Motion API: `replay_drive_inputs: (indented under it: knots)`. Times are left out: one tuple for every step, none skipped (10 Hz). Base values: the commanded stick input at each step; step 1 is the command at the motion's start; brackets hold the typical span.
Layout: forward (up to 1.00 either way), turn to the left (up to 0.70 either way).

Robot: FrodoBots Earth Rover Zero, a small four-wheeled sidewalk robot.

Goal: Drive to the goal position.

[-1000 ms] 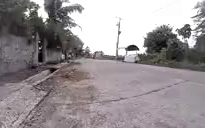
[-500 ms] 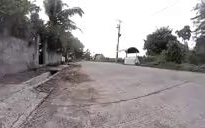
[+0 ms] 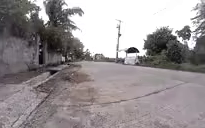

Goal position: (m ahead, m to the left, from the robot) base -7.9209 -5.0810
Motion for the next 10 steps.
replay_drive_inputs:
  knots:
    - [0.0, 0.0]
    - [0.0, 0.0]
    - [-0.47, 0.0]
    - [-0.7, 0.0]
    - [-0.7, 0.0]
    - [-0.7, 0.0]
    - [-0.7, 0.0]
    - [-0.7, 0.0]
    - [-0.7, 0.0]
    - [-0.39, 0.0]
